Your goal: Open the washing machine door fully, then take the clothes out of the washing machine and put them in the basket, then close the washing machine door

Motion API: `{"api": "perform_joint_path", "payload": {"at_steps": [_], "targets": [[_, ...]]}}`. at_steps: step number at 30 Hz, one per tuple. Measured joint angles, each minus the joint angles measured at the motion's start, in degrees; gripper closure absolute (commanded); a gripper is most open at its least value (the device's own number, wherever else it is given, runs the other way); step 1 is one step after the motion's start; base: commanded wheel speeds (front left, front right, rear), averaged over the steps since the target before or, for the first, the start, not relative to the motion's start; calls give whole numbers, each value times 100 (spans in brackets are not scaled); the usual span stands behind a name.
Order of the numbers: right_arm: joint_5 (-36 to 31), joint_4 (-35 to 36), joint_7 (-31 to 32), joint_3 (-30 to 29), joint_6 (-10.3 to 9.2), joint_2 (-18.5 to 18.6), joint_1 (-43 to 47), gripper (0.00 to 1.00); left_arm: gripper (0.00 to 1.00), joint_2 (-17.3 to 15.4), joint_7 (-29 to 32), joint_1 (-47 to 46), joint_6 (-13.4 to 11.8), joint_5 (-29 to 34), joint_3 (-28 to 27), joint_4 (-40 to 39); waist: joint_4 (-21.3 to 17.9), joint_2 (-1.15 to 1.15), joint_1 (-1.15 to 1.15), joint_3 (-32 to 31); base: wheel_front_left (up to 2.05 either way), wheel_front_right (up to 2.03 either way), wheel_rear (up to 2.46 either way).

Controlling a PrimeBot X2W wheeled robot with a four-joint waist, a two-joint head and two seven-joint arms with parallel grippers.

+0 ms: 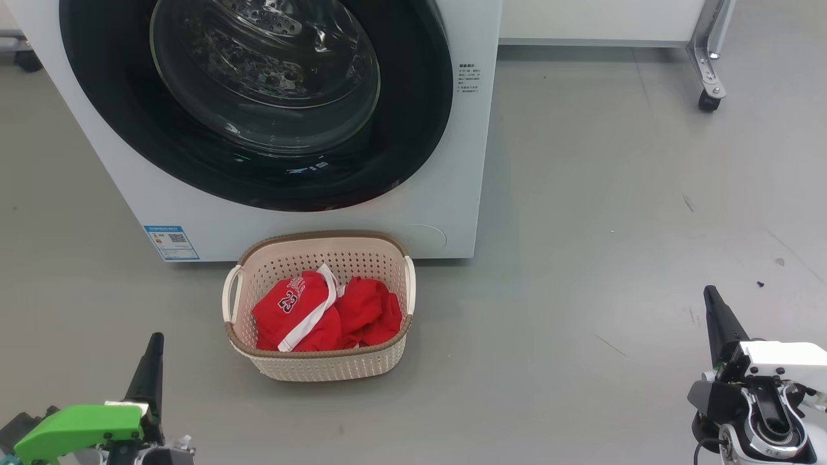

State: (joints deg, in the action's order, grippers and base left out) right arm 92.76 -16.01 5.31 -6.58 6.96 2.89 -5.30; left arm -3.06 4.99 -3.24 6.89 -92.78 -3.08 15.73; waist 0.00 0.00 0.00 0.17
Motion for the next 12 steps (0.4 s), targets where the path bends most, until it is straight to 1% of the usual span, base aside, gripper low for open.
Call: {"api": "perform_joint_path", "payload": {"at_steps": [12], "targets": [[0,0,0,-1,0,0,0,100,100,1,0,0,0,0,-3,0,0,0,0,0,0,0,0]]}}
